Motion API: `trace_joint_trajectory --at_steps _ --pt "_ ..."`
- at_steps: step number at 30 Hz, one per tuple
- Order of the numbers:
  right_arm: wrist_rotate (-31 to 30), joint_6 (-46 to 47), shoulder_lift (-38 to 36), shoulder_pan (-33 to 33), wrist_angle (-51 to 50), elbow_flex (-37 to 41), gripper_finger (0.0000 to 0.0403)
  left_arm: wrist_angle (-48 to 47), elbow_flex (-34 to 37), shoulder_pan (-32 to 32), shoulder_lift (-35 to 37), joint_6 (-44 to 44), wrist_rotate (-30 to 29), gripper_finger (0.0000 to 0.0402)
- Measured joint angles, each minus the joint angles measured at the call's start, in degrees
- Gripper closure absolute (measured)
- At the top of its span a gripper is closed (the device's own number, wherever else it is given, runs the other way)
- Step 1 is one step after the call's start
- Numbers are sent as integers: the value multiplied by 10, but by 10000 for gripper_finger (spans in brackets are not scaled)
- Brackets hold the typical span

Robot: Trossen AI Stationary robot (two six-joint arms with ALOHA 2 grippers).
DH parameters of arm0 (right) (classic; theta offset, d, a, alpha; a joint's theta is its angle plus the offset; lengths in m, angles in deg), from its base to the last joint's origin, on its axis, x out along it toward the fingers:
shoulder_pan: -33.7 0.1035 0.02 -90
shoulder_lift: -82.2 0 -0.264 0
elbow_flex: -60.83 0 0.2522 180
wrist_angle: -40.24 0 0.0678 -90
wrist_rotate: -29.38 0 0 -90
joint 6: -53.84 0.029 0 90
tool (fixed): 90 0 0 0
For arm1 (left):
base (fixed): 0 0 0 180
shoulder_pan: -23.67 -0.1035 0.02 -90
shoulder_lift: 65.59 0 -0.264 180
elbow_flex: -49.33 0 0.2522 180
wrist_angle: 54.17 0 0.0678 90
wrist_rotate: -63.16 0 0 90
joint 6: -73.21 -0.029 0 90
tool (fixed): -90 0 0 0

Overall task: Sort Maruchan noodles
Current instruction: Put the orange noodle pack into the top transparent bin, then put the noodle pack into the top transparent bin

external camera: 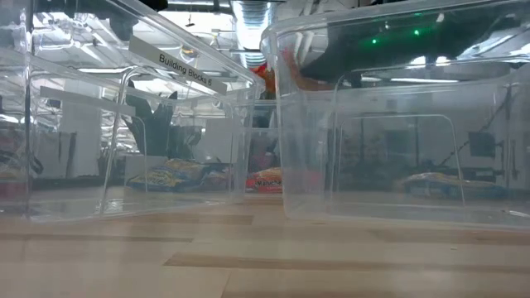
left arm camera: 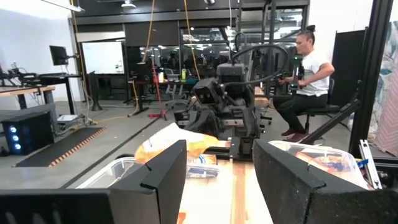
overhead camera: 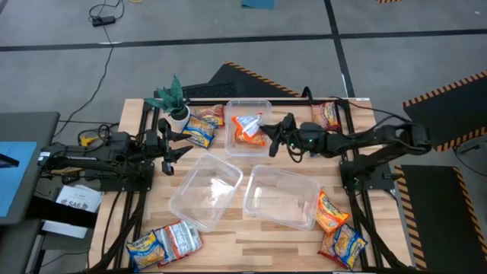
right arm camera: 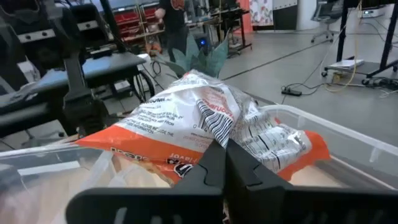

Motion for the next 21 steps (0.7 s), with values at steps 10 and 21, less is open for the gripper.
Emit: trace_joint_trajectory --at_steps 10,21 --pt "-2 6 26 -1 3 -16 291 0 0 0 0 0 0 227" --pt "10 -39 -30 35 -5 -24 143 -2 0 0 0 -13 -5 227"
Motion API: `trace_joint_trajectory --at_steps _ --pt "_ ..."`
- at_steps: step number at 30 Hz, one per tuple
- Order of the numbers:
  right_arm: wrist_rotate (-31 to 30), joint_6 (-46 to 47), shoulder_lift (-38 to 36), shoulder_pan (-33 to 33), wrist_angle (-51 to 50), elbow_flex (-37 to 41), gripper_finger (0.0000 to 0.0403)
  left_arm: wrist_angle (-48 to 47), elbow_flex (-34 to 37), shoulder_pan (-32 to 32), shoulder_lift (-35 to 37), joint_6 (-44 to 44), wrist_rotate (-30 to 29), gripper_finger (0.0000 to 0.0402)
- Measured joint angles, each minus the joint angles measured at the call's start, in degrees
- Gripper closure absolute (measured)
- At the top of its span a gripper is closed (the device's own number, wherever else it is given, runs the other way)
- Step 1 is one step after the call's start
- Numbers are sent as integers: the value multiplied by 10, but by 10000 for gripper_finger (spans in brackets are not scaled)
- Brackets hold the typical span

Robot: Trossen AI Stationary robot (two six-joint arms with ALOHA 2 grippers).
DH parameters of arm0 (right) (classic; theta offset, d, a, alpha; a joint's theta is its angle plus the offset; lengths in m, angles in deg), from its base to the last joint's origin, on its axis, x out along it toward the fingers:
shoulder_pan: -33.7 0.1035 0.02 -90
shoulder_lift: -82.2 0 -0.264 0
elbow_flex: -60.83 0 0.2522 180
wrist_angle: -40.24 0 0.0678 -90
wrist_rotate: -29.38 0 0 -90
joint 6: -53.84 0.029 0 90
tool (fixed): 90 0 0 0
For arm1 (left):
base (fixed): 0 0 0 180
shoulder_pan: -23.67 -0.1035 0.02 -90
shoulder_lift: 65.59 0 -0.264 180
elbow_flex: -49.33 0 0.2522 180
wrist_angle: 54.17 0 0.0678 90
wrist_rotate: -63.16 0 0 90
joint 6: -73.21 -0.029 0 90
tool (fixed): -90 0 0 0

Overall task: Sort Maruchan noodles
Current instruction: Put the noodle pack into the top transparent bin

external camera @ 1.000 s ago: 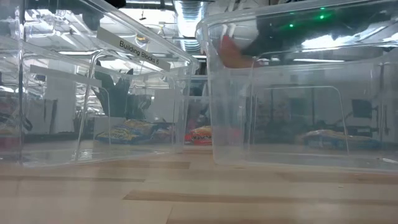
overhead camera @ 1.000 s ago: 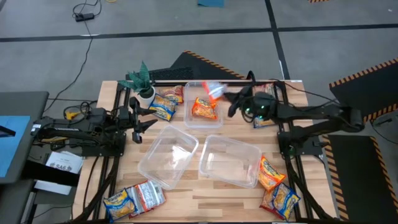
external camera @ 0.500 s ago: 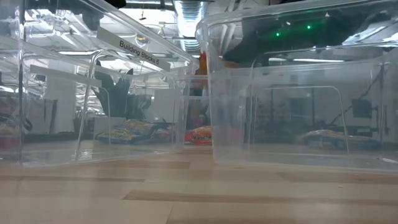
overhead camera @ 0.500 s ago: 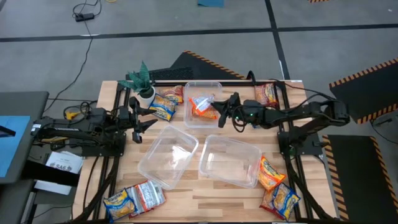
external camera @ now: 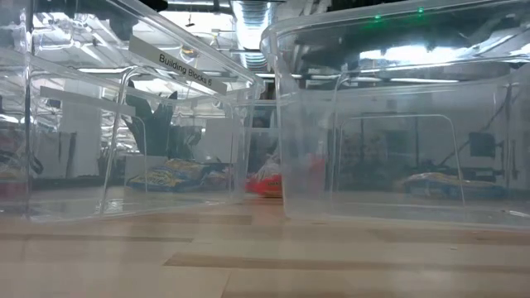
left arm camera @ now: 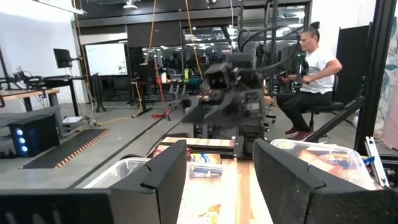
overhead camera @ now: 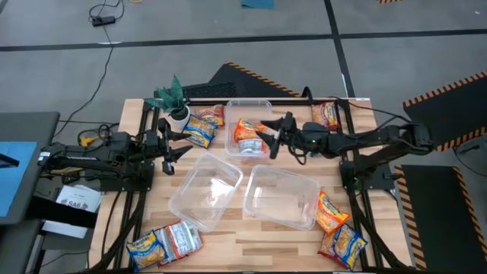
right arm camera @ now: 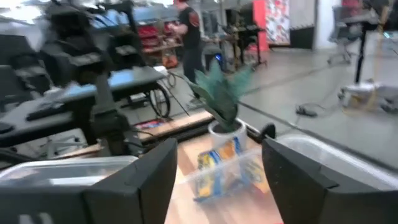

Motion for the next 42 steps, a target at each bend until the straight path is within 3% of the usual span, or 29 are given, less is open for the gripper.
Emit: trace_joint_trajectory --at_steps 15,24,27,32,37,42 --pt "2 -47 -50 39 -73 0 138 -13 0 0 0 0 -10 228" --pt "3 -6 -64 43 -96 0 138 -12 0 0 0 0 -10 227" --pt "50 63 -89 53 -124 -1 138 -13 0 0 0 0 -10 228" --pt "170 144 -161 110 -329 -63 138 -13 0 0 0 -9 -10 227" --pt "176 224 -184 234 -617 -157 138 -13 0 0 0 -2 -10 227" --pt "138 420 -159 381 -797 -238 138 -13 0 0 0 -1 -10 227"
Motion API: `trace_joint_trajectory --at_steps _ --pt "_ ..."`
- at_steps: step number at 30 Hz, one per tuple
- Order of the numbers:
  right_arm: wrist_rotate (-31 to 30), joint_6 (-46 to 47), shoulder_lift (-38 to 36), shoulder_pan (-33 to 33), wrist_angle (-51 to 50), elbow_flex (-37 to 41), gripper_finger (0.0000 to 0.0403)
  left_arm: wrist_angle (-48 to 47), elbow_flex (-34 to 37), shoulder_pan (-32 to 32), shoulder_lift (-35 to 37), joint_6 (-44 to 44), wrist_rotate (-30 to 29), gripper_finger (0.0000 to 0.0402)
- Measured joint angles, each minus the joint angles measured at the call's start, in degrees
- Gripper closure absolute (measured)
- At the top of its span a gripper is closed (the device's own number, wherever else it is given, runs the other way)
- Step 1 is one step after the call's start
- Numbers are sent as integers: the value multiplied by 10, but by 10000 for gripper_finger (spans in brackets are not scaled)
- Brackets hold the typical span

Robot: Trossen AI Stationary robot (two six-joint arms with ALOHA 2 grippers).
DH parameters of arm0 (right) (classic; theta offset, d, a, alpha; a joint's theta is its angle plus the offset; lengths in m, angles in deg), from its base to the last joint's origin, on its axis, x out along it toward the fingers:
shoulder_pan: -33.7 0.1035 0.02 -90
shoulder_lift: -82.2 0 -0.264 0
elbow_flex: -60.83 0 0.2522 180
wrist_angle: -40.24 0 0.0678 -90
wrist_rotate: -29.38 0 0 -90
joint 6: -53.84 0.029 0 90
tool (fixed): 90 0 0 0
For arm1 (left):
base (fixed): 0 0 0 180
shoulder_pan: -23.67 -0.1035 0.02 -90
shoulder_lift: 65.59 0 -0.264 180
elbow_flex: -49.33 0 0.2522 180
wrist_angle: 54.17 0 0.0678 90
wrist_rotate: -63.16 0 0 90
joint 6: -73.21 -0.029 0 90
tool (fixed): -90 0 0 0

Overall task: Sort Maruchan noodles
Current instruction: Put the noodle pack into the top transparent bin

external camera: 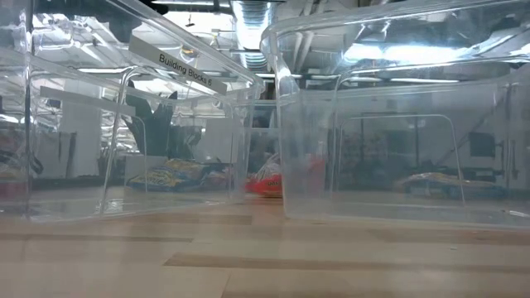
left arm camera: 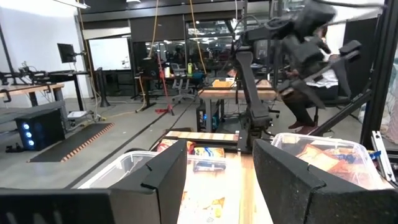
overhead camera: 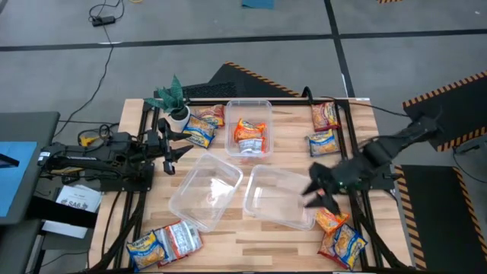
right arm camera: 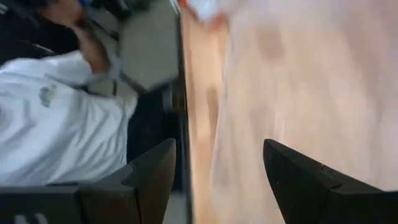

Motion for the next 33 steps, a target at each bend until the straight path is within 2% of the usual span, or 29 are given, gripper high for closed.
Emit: trace_joint_trajectory --at_steps 6,9,12,15,19,27,33 --pt "-41 272 51 132 -179 -63 138 -5 0 0 0 0 -13 227" --pt "-42 378 76 167 -251 -64 138 -7 0 0 0 0 -15 227" --pt "-33 436 109 185 -303 -64 138 -7 0 0 0 0 -15 228" --pt "-9 455 144 192 -332 -64 138 -7 0 0 0 -10 -15 227" --pt "31 431 185 191 -331 -64 139 -7 0 0 0 -16 -15 227" --pt "28 361 245 193 -298 -64 167 -2 0 0 0 -16 -15 226" --pt "11 423 222 228 -246 2 211 3 0 0 0 -16 -15 226"
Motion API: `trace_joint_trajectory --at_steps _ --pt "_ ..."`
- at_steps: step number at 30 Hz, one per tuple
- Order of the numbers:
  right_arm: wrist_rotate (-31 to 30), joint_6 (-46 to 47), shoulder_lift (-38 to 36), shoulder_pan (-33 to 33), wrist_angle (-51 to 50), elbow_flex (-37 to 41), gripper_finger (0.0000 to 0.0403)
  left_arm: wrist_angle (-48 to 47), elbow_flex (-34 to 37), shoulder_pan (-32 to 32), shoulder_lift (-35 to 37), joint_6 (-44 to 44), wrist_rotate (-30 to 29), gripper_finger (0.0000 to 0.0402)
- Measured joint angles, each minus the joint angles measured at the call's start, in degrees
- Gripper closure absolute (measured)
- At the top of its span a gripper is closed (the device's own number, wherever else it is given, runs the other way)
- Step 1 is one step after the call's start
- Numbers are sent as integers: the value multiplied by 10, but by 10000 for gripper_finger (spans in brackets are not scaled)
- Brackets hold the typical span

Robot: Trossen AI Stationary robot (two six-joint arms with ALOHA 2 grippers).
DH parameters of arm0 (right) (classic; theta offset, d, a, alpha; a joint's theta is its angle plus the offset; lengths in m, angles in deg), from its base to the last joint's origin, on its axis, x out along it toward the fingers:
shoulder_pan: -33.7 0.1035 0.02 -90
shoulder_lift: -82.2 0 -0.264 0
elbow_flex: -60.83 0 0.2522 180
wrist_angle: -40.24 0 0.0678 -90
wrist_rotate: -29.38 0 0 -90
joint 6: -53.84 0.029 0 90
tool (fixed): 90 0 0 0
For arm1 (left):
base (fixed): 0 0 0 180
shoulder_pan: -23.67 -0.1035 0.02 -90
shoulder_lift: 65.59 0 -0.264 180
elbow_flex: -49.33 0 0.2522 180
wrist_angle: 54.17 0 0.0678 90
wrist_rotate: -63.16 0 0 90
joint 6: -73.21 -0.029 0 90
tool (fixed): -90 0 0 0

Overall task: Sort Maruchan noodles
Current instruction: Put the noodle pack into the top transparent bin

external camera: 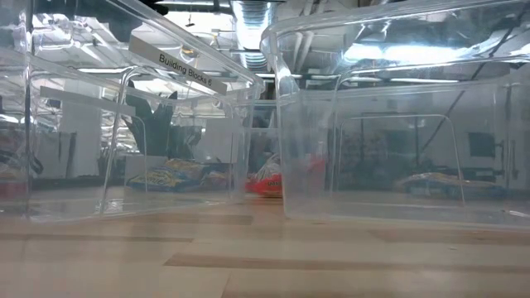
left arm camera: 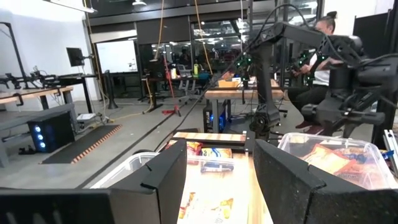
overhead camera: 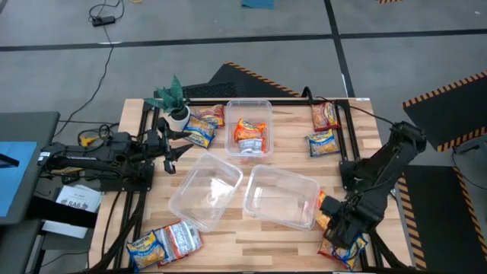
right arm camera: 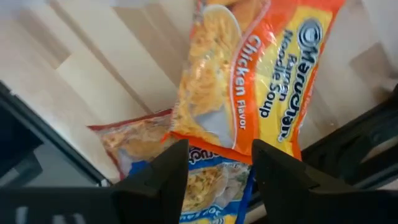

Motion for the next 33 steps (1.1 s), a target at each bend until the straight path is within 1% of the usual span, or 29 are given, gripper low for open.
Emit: trace_joint_trajectory --at_steps 3,5,8,9,12,14,18,21,28,30,33 --pt "-34 39 -28 20 53 43 229 3 0 0 0 -2 0 226" --pt "-66 42 -44 28 95 61 237 4 0 0 0 -11 0 226" --pt "-115 1 -56 33 141 81 240 4 0 0 0 -15 0 226" --pt "-118 -16 -56 33 142 84 240 4 0 0 0 -15 0 226" --pt "-116 -47 -44 33 115 87 239 4 0 0 0 -15 0 226" --pt "-109 -49 -34 30 104 87 237 4 0 0 0 -15 -1 226" --pt "-52 -44 -16 18 98 87 227 2 0 0 0 -15 -17 226" --pt "-20 -13 -7 5 91 87 210 0 0 0 0 -15 -27 226" --pt "-23 -4 -18 -6 106 87 146 -2 0 0 0 -15 -28 226" --pt "-21 1 -23 -6 110 87 136 -2 0 0 0 -15 -28 226" --pt "-15 17 -21 -6 111 87 130 -2 0 0 0 -15 -28 226"
